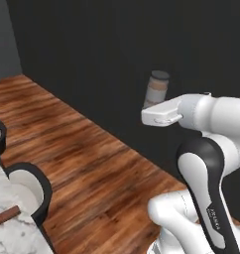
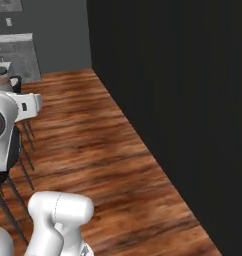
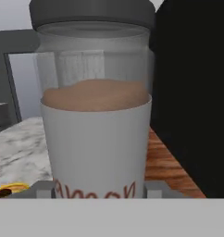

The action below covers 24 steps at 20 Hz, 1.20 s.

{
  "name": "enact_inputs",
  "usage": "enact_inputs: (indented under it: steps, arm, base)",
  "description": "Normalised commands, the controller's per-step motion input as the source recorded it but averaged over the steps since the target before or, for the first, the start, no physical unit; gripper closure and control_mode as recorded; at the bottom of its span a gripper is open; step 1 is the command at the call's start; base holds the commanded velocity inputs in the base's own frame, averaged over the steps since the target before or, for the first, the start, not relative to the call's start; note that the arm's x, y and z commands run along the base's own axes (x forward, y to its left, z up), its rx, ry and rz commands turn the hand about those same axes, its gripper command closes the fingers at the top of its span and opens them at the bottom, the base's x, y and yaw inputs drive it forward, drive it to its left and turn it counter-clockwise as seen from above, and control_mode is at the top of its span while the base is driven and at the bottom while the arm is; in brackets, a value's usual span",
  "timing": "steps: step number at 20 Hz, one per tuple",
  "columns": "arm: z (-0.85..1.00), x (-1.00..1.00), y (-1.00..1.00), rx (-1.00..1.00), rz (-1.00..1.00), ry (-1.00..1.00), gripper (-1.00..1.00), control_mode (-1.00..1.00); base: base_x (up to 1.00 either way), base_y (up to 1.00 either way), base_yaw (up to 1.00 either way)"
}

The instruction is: Take the cinnamon bottle from the cabinet and place it on the dining table, next to the plate with the cupcake. Then take the chocolate from the dining counter and place it on the cupcake plate.

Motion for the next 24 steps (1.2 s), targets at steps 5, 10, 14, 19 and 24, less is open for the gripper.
enact_inputs:
  steps: [5,10,14,19,24]
  arm:
    - [0.0,0.0,0.0,0.0,0.0,0.0,1.0,1.0]
    - [0.0,0.0,0.0,0.0,0.0,0.0,1.0,1.0]
    - [0.0,0.0,0.0,0.0,0.0,0.0,1.0,1.0]
    - [0.0,0.0,0.0,0.0,0.0,0.0,1.0,1.0]
    - [0.0,0.0,0.0,0.0,0.0,0.0,1.0,1.0]
  base:
    - [0.25,0.0,0.69]
    - [0.11,-0.01,0.81]
    - [0.28,-0.04,0.59]
    - [0.34,-0.03,0.51]
    - [0.51,-0.06,0.43]
